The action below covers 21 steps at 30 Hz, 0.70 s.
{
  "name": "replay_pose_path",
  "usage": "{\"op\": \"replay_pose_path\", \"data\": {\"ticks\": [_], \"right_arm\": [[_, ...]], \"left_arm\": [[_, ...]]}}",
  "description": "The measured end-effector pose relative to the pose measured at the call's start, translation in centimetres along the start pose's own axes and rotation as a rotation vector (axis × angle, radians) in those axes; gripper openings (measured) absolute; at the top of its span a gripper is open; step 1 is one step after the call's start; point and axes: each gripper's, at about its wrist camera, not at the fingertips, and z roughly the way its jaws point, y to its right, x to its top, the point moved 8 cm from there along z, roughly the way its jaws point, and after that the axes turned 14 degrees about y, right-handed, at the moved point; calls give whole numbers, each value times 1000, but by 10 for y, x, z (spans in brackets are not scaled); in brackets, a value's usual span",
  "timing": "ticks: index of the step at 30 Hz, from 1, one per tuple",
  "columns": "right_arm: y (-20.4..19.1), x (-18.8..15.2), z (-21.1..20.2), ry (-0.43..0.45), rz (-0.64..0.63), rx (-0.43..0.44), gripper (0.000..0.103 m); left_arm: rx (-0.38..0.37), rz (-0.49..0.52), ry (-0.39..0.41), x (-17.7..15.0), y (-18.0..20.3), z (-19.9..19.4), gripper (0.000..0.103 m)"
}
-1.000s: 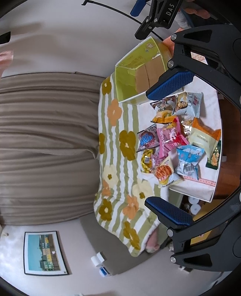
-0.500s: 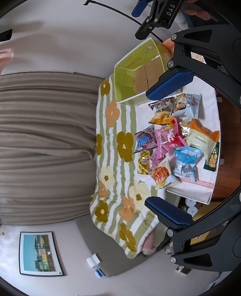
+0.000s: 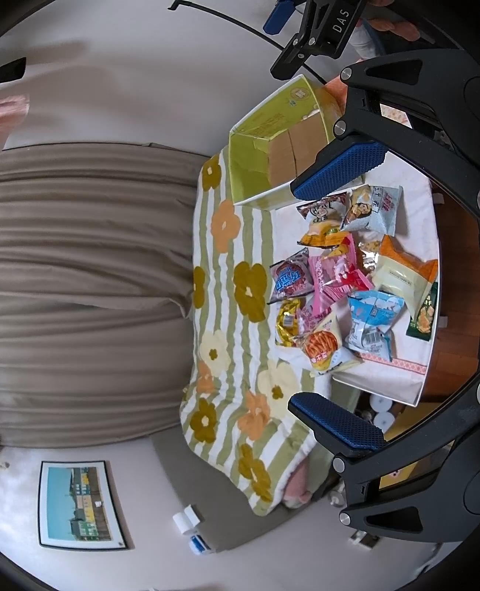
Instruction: Organize snacks
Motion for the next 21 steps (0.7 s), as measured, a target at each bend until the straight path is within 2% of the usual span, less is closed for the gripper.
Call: {"op": "replay_pose_path", "data": {"ticks": [21], "right_arm": [[-4,-2,0,-3,3,1,102]], "left_arm": [[-2,4,-3,0,-2,-3,103]]}}
